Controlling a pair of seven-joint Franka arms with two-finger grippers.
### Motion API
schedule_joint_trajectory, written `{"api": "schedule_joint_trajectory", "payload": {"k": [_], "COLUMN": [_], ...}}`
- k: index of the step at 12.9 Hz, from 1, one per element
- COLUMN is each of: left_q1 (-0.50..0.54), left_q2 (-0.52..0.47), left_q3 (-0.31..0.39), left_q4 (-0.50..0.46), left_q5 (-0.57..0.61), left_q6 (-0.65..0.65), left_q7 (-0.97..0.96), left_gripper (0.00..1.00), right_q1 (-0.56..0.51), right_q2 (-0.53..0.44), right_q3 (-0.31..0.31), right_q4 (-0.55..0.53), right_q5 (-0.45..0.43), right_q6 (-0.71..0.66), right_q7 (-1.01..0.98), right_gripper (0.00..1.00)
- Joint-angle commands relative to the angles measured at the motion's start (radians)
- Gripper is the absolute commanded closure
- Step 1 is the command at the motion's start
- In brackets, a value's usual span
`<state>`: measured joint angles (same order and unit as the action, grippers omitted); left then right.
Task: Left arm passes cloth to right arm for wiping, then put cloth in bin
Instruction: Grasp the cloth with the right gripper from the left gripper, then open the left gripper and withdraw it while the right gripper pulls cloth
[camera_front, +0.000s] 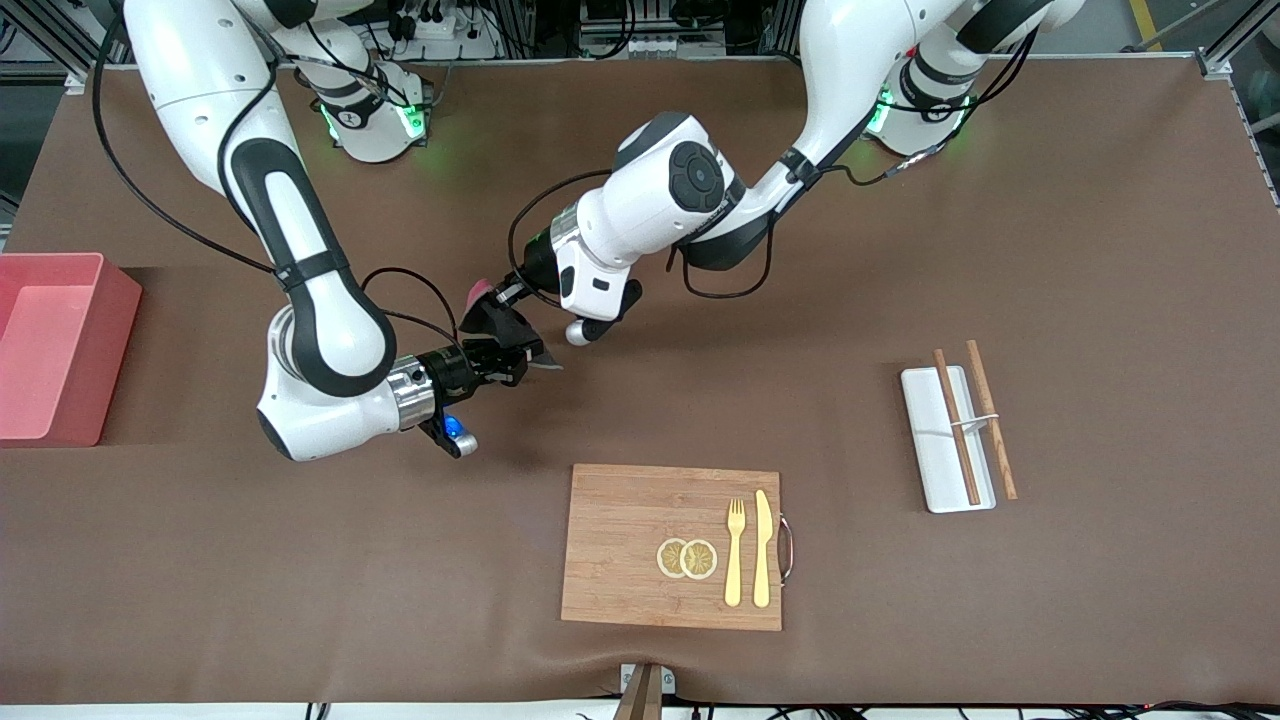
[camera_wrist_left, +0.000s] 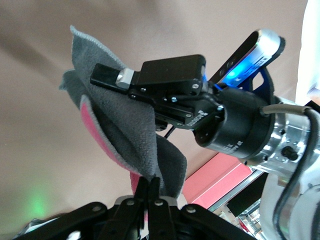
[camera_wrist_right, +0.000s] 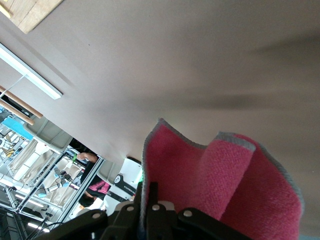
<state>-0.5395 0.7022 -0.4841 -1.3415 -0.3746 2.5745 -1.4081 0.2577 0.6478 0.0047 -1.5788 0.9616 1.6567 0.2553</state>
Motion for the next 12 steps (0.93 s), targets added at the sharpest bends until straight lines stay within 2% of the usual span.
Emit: {"api": "schedule_joint_trajectory", "payload": {"k": [1,2,3,6,10,12], "left_q1": [0.003,0.013,0.027,0.116,0.303,0.410], "left_q2": [-0.006,-0.016,-0.039,-0.110,-0.214,-0.269], "left_q3": [0.007,0.009,0.015,0.013,0.013,0.013], "left_q4": [0.018,0.018,0.016,0.010,0.012,0.009], "left_q5": [-0.017,-0.017,-0.008,0.002,0.025,0.081], "left_q6": [0.009,0.009,0.007,-0.022,-0.224,-0.389], "left_q7": [-0.011,-0.011,-0.011,-0.009,0.040,0.147], "left_gripper": [0.74,0.41,0.00,0.00,0.00,0.00], "right_q1": [-0.005,-0.005,0.000,-0.008,-0.104,-0.190], "right_q2": [-0.014,-0.014,-0.013,-0.011,-0.007,-0.013], "right_q3": [-0.005,-0.005,-0.006,-0.006,-0.008,-0.008], "right_q4": [-0.012,-0.007,-0.003,-0.003,-0.003,-0.003], "right_q5": [-0.010,-0.030,-0.078,-0.204,-0.354,-0.443], "right_q6": [-0.005,0.003,0.027,0.149,0.153,0.138], "right_q7": [-0.024,-0.027,-0.049,-0.155,-0.328,-0.434], "right_gripper": [1.00,1.00,1.00,1.00,1.00,1.00]}}
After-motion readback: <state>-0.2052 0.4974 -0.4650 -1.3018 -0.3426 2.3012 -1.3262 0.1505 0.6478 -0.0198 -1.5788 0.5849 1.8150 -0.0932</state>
